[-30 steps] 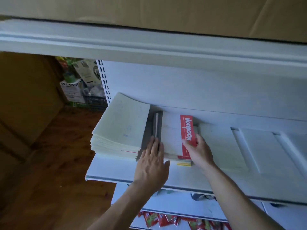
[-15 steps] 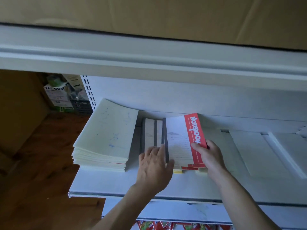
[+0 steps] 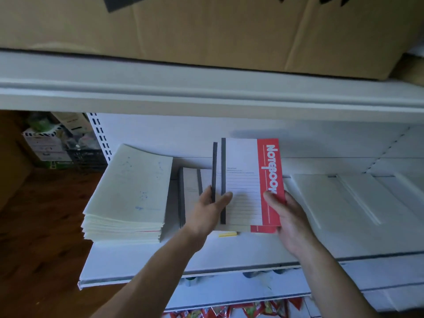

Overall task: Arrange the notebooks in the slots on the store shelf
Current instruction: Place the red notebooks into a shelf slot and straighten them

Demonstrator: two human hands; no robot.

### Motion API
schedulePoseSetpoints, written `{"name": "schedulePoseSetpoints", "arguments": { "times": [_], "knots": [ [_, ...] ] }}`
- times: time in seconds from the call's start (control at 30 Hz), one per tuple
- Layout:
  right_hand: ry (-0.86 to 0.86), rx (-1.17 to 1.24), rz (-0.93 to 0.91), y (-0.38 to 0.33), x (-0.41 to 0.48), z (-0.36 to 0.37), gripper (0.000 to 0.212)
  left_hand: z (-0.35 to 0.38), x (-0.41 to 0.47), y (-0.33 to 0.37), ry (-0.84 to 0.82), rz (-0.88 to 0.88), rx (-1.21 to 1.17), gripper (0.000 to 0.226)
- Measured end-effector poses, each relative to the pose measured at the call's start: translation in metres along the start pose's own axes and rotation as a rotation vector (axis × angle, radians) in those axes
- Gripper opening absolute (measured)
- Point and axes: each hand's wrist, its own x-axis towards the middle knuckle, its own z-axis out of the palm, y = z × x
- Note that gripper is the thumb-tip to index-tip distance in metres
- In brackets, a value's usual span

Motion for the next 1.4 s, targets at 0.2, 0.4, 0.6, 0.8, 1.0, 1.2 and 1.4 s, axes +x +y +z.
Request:
{"name": "schedulePoseSetpoints", "arguments": {
  "times": [0.2,0.4,0.6,0.8,1.0,1.2,1.4],
  "knots": [
    [0.091,-0.129,-0.049,0.002,-0.039,-0.034,0.041,0.052,-0.010,-0.014,-0.078,0.034,-0.119,0.026],
    [0.224,-0.197,-0.066,-0.010,-0.071,-0.113,0.033,0.129,-0.024,-0.020,-0.226,-0.016,-0.149,0.022],
    [0.391,-0.170,-0.085,-0.018,-0.117,-0.227,0.021,0.259,-0.042,-0.049,-0.250,-0.059,-0.102,0.021],
    [0.579,-0.152,-0.072,-0.023,-0.169,-0.385,0.011,0.428,-0.059,-0.087,-0.361,-0.116,-0.047,0.021],
    [0.697,-0.146,-0.077,-0.033,-0.204,-0.500,0.021,0.559,-0.070,-0.116,-0.439,-0.154,-0.009,0.022],
    [0.772,-0.121,-0.025,-0.029,-0.199,-0.592,0.021,0.657,-0.044,-0.138,-0.464,-0.179,0.014,0.019],
    [0.829,-0.149,-0.037,-0.048,-0.144,-0.711,0.015,0.772,0.020,-0.158,-0.503,-0.177,0.022,0.024]
  ]
}}
